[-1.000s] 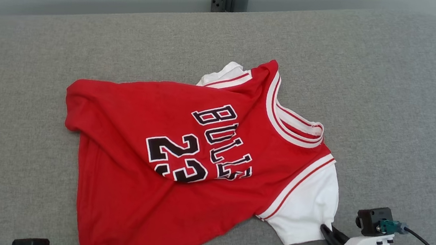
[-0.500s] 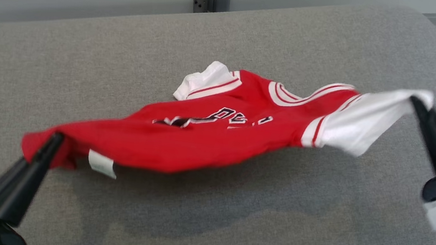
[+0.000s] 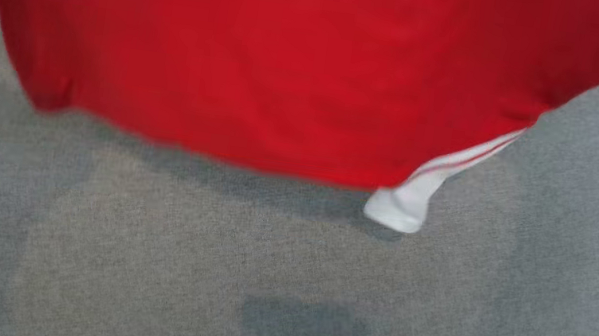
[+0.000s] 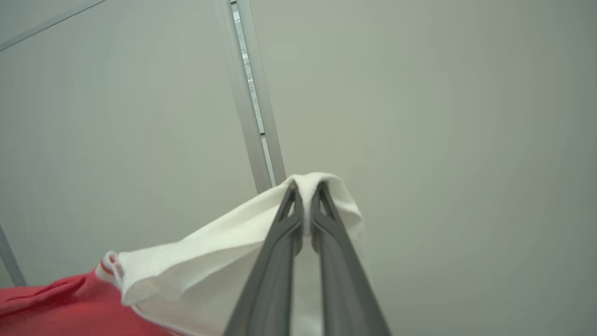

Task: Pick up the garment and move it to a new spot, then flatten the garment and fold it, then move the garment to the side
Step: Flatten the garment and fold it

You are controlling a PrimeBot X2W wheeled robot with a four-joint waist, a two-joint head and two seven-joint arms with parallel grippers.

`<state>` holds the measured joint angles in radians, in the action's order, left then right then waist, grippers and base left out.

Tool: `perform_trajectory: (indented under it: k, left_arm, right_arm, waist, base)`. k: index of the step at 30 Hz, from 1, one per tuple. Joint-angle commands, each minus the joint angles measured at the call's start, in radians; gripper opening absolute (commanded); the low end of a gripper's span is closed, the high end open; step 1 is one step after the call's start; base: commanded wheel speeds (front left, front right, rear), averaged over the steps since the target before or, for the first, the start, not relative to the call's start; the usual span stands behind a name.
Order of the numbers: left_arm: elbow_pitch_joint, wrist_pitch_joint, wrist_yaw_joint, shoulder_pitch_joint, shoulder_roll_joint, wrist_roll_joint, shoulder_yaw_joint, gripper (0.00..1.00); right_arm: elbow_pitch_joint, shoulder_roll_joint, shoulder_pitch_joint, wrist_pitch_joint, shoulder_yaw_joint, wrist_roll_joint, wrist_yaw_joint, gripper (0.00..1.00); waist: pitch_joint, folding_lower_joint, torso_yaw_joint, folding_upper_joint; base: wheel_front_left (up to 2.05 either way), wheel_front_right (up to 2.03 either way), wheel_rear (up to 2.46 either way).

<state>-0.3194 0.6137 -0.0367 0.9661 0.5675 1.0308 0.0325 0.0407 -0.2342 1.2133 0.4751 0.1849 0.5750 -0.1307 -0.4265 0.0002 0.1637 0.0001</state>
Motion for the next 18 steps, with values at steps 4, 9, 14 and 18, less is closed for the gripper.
perform_trajectory:
  k: [4,9,14,18]
  left_arm:
    - [0.318,-0.125,-0.044,0.305,-0.083,-0.176,0.125,0.0]
    - [0.641,-0.395,-0.067,0.548,-0.159,-0.333,0.17,0.0]
    - [0.83,-0.597,-0.089,0.611,-0.162,-0.393,0.223,0.0]
    - [0.916,-0.656,-0.094,0.522,-0.12,-0.351,0.291,0.0]
  right_arm:
    - [-0.231,0.087,0.262,-0.129,0.061,-0.212,0.0,0.0]
    - [-0.447,0.166,0.506,-0.38,0.193,-0.368,0.001,0.0]
    - [-0.585,0.179,0.535,-0.536,0.077,-0.347,0.001,0.0]
    - [-0.631,0.179,0.4,-0.606,-0.036,-0.265,0.001,0.0]
  waist:
    - [-0.233,-0.0002,-0.073,-0.0001]
    - [-0.298,-0.0002,-0.082,-0.0001]
    - [-0.329,-0.0002,-0.055,-0.0001]
    - [-0.315,-0.0002,-0.028,-0.0001]
  base:
    - [0.0,0.0,0.0]
    - [0.0,0.0,0.0]
    - [0.0,0.0,0.0]
    - [0.0,0.0,0.0]
